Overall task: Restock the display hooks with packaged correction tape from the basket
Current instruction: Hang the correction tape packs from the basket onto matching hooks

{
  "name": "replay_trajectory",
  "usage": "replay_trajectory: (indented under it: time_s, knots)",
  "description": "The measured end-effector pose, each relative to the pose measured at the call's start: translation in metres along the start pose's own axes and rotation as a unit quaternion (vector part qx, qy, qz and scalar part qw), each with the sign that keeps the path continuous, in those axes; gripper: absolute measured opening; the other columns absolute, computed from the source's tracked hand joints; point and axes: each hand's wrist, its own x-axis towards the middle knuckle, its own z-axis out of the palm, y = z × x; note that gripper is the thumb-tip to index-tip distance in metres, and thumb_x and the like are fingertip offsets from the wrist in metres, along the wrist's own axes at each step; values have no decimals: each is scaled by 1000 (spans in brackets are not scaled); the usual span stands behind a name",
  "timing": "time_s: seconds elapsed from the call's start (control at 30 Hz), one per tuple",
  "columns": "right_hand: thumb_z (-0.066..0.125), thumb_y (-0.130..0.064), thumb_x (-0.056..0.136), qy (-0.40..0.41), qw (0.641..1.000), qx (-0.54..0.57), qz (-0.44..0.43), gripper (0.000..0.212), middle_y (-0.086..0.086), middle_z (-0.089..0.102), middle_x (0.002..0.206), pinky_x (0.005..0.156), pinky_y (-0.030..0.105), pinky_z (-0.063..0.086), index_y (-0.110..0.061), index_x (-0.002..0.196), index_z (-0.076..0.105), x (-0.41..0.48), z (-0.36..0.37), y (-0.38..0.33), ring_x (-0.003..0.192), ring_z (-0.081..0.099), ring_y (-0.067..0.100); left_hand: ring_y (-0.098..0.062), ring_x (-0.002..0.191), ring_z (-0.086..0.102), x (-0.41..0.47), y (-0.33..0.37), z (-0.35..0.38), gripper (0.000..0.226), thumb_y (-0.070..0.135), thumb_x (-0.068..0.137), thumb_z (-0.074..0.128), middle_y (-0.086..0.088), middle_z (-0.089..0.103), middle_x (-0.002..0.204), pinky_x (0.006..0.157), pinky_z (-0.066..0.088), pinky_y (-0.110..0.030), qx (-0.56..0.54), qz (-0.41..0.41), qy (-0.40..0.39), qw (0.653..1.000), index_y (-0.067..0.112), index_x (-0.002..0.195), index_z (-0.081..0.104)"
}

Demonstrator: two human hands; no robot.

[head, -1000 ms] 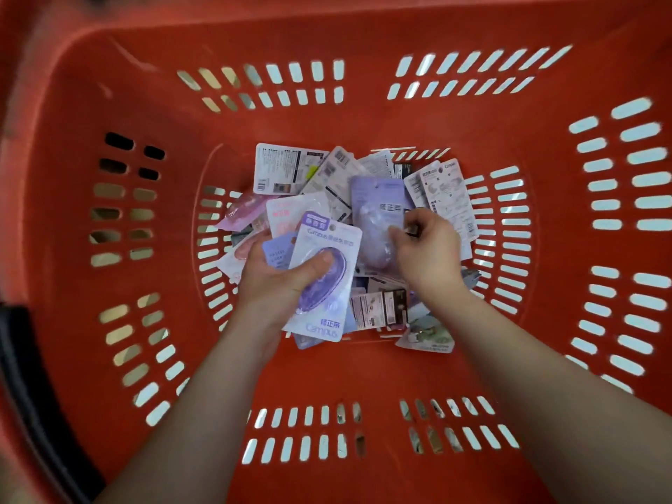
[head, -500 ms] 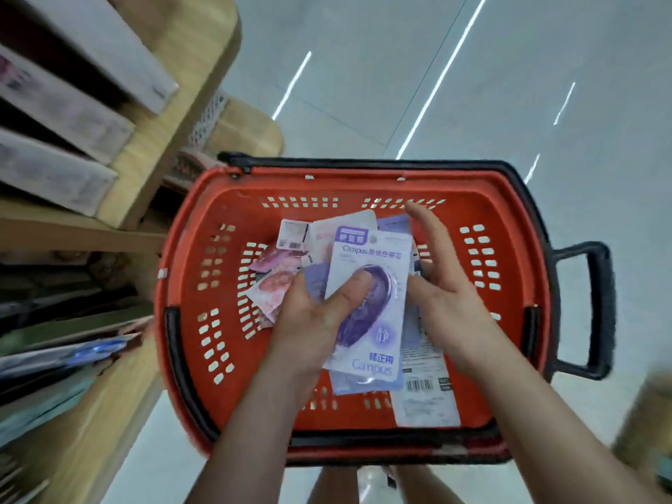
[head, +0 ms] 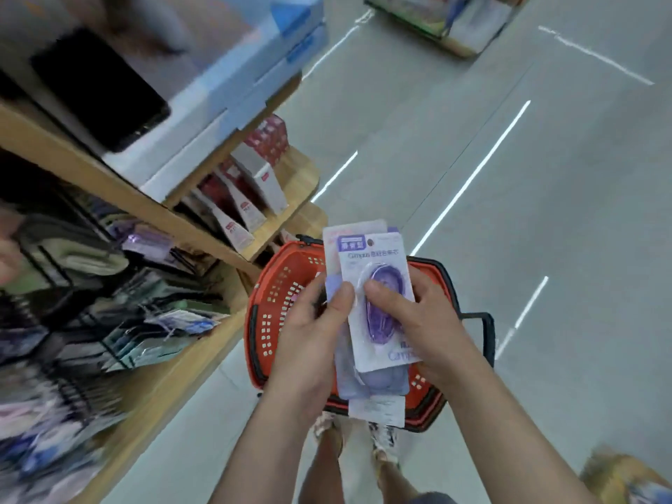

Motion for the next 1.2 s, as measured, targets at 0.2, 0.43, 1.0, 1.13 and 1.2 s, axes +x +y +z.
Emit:
replay_trajectory:
  time_s: [0.2, 0.43, 1.0, 1.13, 1.2]
  knots:
    - [80, -28, 76, -40, 998, 48, -22, 33, 6, 76, 101, 76, 35, 57, -19, 107, 71, -72, 20, -68, 87, 71, 20, -26, 93, 72, -88, 52, 21, 22, 31, 91, 63, -5, 76, 99, 87, 56, -47, 85, 94, 100, 987, 16, 104, 71]
    - [67, -27, 80, -90, 990, 101, -36, 36, 3, 72, 96, 71, 36, 58, -17, 115, 65, -127, 48, -109, 86, 68, 20, 1, 62, 61, -168, 91, 21, 20, 22, 100, 55, 10, 71, 71, 56, 47, -15, 32, 199, 243, 949, 6, 106, 65]
    - [36, -41, 106, -213, 954, -165, -131, 41, -22, 71, 72, 62, 10, 46, -25, 84, 67, -198, 196, -118, 67, 64, -5, -11, 66, 64, -290, 138, -74, 11, 20, 100, 56, -6, 75, 85, 53, 48, -21, 3, 229, 297, 927, 25, 108, 63]
    - [54, -36, 100, -239, 958, -122, -101, 24, -9, 72, 68, 54, 13, 49, -22, 88, 70, -207, 219, -109, 59, 65, 2, -12, 64, 65, -298, 142, -102, 4, 17, 99, 58, -2, 74, 78, 62, 51, -24, 1, 209, 276, 938, 17, 100, 62]
    - [56, -28, 100, -231, 961, -113, -102, 24, -11, 65, 56, 46, 11, 43, -21, 80, 67, -209, 229, -108, 49, 58, 2, -15, 67, 61, -303, 144, -116, 12, 16, 100, 56, -1, 71, 77, 69, 49, -32, -11, 190, 247, 950, 15, 90, 63]
